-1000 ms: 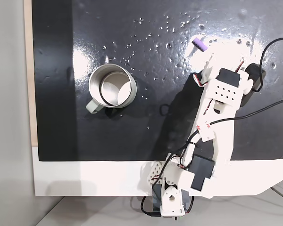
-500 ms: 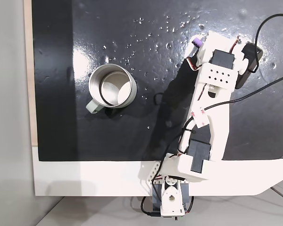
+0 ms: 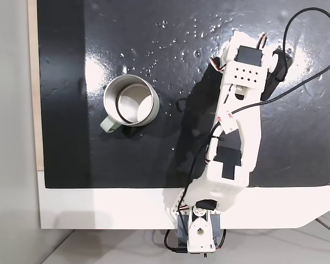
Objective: Grasp a pengrip and put it in the cup.
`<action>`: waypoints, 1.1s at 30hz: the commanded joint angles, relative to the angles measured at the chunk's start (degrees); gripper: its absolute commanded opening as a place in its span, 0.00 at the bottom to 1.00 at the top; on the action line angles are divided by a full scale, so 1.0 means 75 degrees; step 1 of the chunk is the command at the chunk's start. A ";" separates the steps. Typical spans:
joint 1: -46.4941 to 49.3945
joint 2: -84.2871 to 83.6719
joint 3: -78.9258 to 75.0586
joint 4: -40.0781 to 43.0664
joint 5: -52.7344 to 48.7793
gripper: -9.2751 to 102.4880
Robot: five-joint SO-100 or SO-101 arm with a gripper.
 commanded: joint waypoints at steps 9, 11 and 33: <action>0.0117 -0.0715 -0.0797 0.0352 0.0258 0.30; 0.0152 -0.0926 -0.0891 0.0410 0.0305 0.29; -0.0363 0.1219 -0.1301 0.1875 0.0445 0.08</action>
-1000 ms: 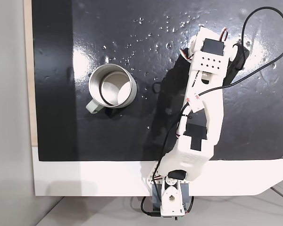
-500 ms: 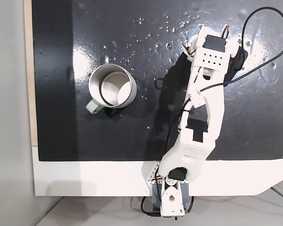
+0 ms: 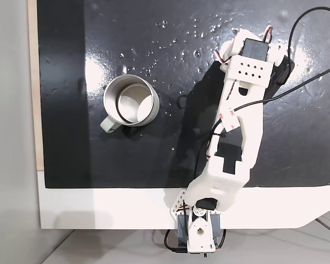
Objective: Grasp a pengrip and put it in the cup.
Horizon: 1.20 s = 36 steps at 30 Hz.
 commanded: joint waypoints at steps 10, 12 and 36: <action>-0.1594 0.4008 0.0387 0.1734 -0.0598 0.08; -0.1922 0.4441 0.0457 0.1840 -0.0598 0.08; -0.5168 0.5191 0.1629 0.2273 -0.0867 0.08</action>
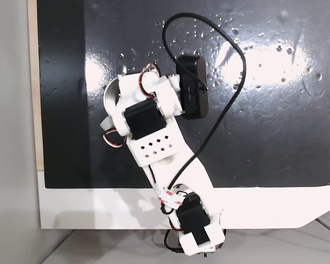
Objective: Grasp a pengrip and put it in the cup.
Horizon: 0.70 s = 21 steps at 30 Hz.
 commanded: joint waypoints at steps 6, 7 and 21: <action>-0.0750 0.0469 0.0000 0.0023 -0.0023 0.08; -0.0750 0.0480 0.0012 0.0023 0.0012 0.08; -0.0750 0.0727 0.0070 0.0152 -0.0164 0.38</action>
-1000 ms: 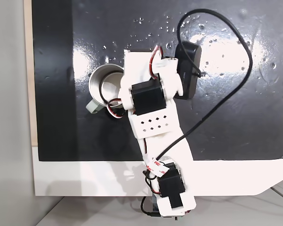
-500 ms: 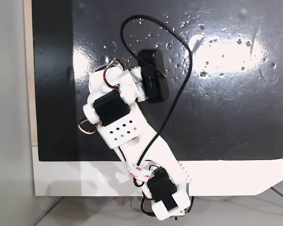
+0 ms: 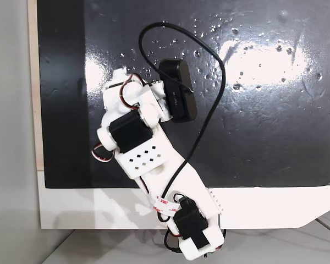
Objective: Grasp a pengrip and put it in the cup.
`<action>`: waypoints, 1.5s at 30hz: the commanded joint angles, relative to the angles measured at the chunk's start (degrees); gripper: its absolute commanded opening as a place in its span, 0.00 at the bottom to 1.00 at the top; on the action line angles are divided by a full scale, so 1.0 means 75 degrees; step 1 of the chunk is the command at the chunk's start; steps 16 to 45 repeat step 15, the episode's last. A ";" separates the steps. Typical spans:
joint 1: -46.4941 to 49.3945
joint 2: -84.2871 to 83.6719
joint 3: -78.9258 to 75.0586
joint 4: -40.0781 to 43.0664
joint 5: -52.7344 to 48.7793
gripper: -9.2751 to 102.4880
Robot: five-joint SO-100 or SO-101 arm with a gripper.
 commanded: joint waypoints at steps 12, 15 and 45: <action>-0.0047 0.0516 -0.0117 0.0070 -0.0176 0.37; -0.0082 0.0527 -0.0105 0.0094 -0.0176 0.37; -0.0082 0.0527 -0.0105 0.0094 -0.0176 0.37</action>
